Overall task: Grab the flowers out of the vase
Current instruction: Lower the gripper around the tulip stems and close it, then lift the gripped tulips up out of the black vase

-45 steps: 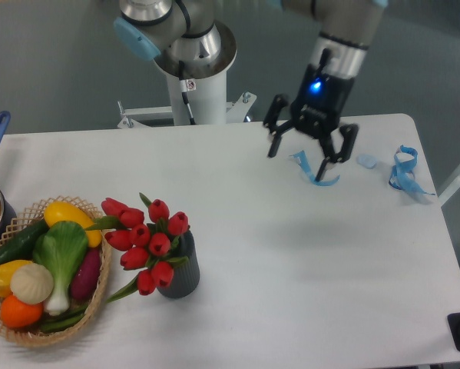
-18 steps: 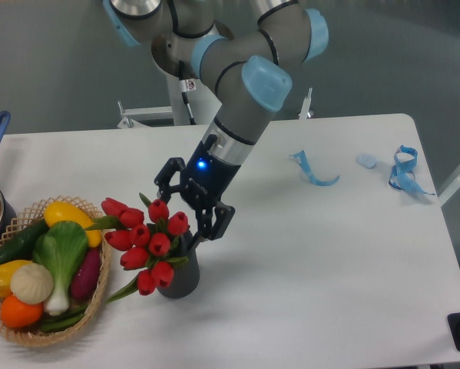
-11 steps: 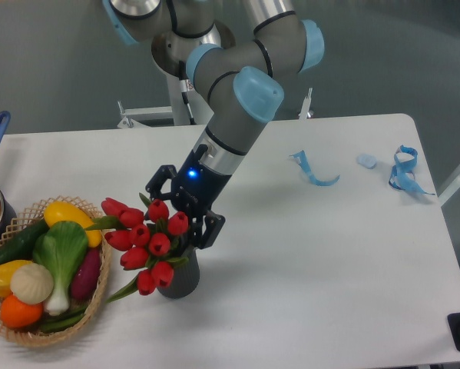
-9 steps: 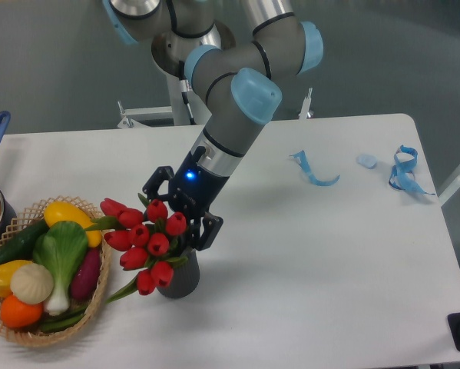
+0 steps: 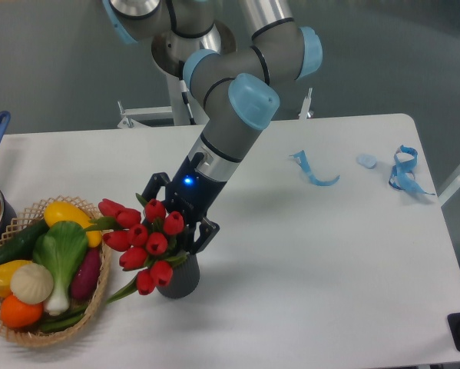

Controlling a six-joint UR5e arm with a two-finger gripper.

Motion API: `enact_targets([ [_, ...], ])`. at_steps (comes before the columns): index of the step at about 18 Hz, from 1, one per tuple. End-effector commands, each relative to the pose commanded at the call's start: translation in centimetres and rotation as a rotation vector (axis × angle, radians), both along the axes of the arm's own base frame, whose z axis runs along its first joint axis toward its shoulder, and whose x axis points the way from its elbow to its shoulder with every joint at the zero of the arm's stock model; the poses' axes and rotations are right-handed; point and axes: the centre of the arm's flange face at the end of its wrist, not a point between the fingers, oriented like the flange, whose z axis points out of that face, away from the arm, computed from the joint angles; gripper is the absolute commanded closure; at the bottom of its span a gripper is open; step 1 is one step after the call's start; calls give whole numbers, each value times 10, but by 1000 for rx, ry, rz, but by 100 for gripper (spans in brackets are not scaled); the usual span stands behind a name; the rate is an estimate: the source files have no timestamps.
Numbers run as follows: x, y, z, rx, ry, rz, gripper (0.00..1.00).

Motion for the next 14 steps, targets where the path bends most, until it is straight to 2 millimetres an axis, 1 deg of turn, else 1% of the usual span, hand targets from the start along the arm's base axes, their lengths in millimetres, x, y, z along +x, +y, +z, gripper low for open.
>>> enact_targets([
  [1, -1, 0, 0, -1, 1, 0, 52],
  [3, -1, 0, 1, 2, 2, 2, 56],
  [5, -2, 0, 3, 4, 5, 2, 56],
  [6, -2, 1, 3, 5, 4, 1, 59],
  [8, -3, 0, 5, 19, -6, 0, 61],
  [9, -4, -1, 6, 29, -16, 1, 63],
  [11, -6, -2, 10, 47, -25, 5, 64],
  [14, -5, -3, 21, 79, -43, 5, 64],
])
